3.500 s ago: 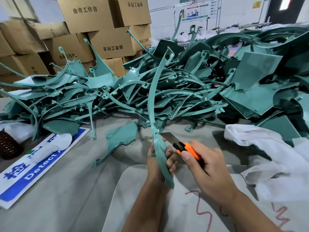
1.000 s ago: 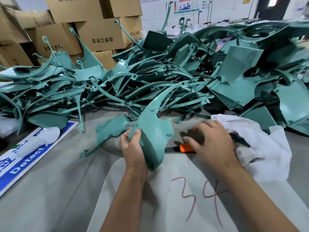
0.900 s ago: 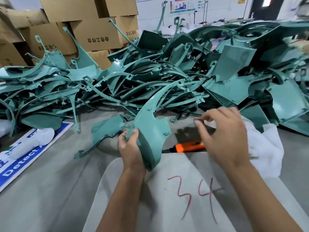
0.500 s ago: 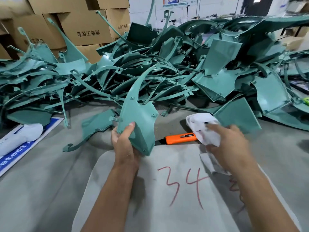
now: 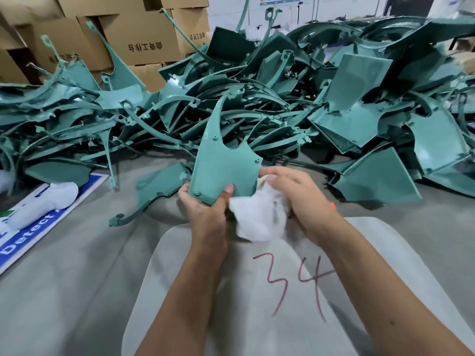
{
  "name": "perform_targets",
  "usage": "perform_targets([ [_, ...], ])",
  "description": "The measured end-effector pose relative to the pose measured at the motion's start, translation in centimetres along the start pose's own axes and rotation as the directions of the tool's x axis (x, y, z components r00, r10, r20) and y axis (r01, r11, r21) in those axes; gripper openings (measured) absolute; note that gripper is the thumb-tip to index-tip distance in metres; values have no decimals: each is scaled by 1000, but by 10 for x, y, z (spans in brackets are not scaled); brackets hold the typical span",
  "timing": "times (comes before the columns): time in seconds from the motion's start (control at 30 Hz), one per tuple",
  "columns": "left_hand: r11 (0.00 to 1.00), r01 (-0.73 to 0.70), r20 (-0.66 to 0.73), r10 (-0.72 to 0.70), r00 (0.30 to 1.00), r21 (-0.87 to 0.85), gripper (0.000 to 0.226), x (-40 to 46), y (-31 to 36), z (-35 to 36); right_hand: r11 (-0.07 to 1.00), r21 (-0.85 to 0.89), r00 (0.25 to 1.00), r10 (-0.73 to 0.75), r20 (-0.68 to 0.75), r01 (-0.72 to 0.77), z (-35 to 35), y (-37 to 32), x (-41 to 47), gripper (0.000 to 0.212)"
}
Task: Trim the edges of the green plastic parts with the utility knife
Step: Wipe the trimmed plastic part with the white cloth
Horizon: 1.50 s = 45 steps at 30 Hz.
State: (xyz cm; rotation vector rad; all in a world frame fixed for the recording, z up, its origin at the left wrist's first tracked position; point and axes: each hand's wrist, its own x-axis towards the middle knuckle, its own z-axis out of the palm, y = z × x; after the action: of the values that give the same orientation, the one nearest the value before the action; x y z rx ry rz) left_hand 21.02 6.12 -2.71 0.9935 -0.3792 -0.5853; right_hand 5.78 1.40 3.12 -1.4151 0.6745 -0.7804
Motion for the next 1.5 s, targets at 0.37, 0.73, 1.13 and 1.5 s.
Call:
perform_targets([
  [0.37,973,-231,72,230,971,8,54,-7,8,4,976,-69,974,-211,-80,205,7,45,4,24],
  [0.73,991,20,22,-17,1000,-130,41,-17,11,7,988,112,982,-126,141,111,12,48,-3,13],
  [1.13,999,22,269,-29,963,29,36,-17,6,10,955,-54,911,-293,-290,290,-6,45,6,35],
  [1.5,991,-70,106,82,991,-110,39,-18,7,10,980,-37,949,-199,-244,196,12,55,6,40],
])
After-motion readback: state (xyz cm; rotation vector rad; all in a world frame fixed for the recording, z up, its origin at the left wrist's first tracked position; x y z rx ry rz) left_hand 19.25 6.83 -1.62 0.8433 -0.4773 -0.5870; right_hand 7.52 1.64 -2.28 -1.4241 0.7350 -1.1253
